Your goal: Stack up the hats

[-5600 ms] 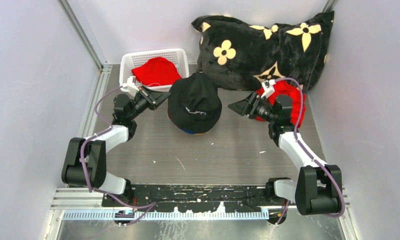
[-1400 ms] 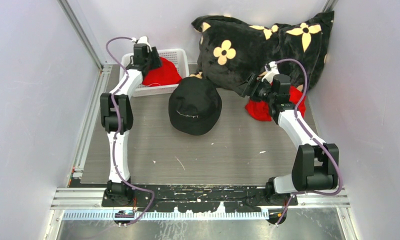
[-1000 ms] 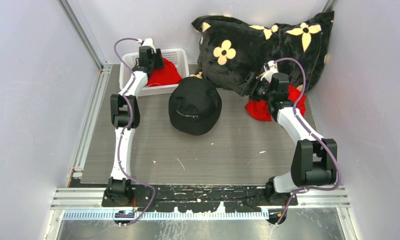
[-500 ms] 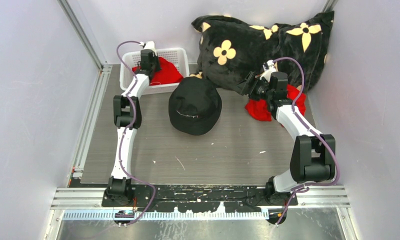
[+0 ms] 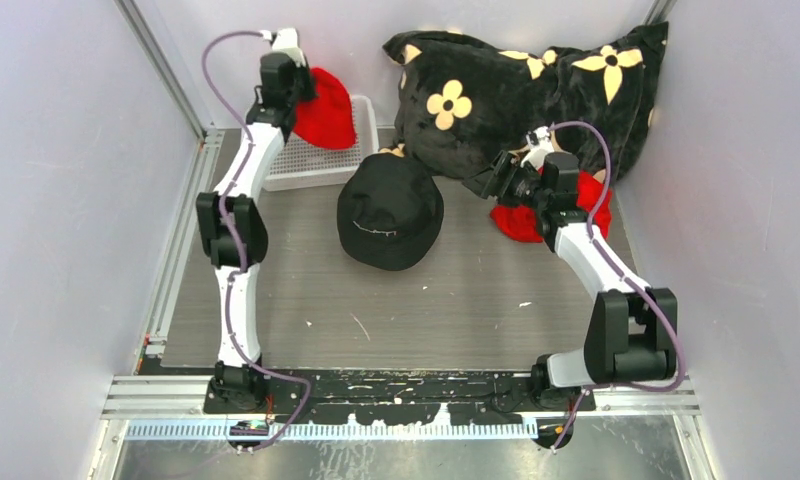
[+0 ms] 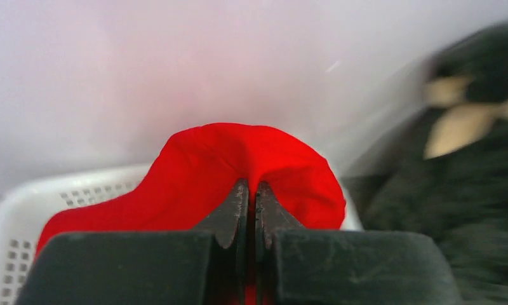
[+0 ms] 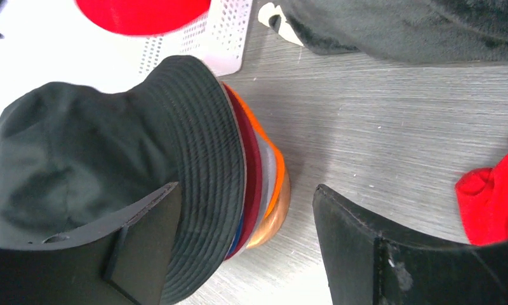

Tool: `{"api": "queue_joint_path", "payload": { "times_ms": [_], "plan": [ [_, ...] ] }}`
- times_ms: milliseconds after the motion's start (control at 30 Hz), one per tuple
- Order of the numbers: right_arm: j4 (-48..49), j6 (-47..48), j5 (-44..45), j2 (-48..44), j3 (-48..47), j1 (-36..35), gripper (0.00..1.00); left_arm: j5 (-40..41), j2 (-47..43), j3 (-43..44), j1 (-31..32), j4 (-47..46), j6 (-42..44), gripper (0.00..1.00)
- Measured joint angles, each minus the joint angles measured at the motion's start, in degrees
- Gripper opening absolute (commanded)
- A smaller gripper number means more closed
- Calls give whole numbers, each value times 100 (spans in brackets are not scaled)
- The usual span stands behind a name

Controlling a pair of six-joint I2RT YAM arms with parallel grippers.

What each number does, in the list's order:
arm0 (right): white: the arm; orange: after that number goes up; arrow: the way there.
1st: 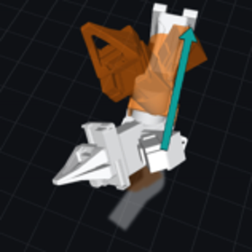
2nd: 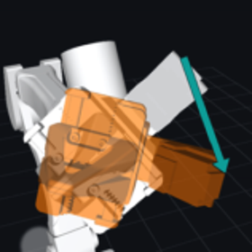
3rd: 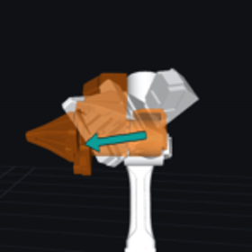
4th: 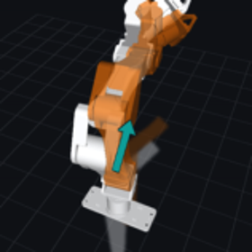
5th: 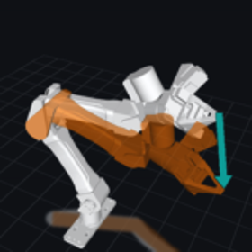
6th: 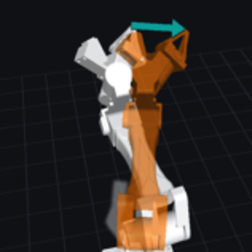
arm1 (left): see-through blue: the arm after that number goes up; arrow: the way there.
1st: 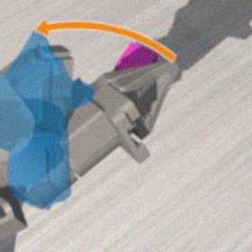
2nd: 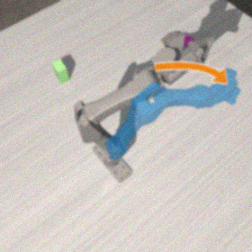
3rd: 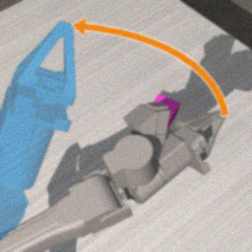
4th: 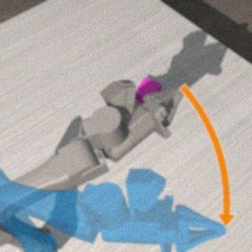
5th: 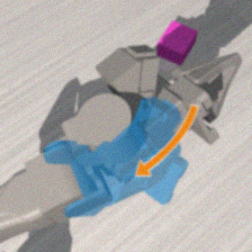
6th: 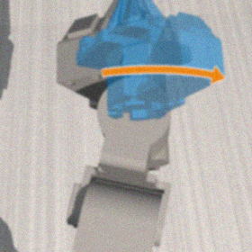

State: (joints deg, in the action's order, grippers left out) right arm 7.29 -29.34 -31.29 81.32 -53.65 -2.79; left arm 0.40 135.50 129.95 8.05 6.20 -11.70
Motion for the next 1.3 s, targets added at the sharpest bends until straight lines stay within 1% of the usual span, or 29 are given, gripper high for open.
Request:
{"api": "queue_joint_path", "payload": {
  "times_ms": [200,367,433,567,700,900,1067,1300],
  "plan": [
    [4,24,-120,-870,393,0,80,-341,-1611,0,195,140,-339,0],
    [11,35,-210,-1432,535,0,80,-857,-2750,-127,262,144,-918,0],
    [-2,35,-232,-1624,597,0,80,-1064,-3119,-295,302,133,-1150,0],
    [-44,42,-229,-2041,710,0,80,-1399,-3792,-922,470,68,-1547,0],
    [-57,48,-221,-2516,896,0,80,-1569,-4282,-1746,916,13,-1753,0],
    [-164,48,-219,-2949,1180,0,80,-1700,-4623,-2712,1508,-26,-1849,0],
    [-282,55,-201,-3154,1294,0,80,-1668,-4959,-3418,1751,-68,-1974,0],
    [-328,55,-195,-3414,1375,0,80,-1504,-5764,-4367,1978,-136,-2015,0]
  ]
}}
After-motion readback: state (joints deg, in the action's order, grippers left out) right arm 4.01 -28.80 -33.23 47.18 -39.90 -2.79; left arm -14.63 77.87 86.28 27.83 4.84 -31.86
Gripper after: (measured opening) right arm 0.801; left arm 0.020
